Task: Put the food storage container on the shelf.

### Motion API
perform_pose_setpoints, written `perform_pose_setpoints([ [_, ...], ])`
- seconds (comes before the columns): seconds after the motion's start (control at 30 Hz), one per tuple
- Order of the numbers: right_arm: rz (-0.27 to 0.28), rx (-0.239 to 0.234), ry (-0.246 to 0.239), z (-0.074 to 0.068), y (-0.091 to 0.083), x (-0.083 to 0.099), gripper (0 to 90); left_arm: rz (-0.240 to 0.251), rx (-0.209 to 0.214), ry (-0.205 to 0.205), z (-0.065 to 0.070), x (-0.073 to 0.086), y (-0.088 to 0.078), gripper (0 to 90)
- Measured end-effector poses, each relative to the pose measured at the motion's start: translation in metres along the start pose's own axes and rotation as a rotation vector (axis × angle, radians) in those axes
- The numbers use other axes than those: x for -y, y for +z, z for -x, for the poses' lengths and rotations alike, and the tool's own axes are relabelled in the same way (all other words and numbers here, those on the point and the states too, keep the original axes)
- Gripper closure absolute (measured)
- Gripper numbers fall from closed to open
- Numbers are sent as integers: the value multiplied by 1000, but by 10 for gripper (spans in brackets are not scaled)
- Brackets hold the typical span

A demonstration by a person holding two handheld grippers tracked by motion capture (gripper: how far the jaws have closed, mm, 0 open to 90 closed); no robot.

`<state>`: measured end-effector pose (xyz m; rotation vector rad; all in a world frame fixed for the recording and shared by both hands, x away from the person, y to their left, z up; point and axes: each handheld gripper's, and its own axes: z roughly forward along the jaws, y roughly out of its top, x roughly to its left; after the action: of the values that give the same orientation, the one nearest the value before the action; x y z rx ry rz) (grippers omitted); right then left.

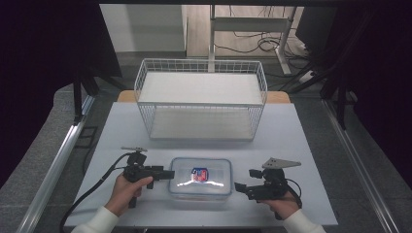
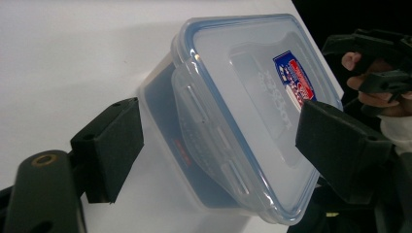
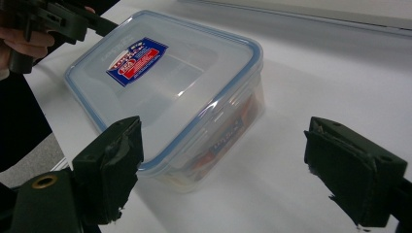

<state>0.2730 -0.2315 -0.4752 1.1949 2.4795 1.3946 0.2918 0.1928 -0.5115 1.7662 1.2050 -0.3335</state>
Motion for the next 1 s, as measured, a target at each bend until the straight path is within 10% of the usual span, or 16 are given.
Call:
perform_pose_setpoints([
  [0.47,-12,-32,35,2,17,-4,133,-50,95,-39,-6,4,20,269],
  [1.0,-124,-165,232,11,62,-13,138,-50,89,-68,-5,3,15,360],
])
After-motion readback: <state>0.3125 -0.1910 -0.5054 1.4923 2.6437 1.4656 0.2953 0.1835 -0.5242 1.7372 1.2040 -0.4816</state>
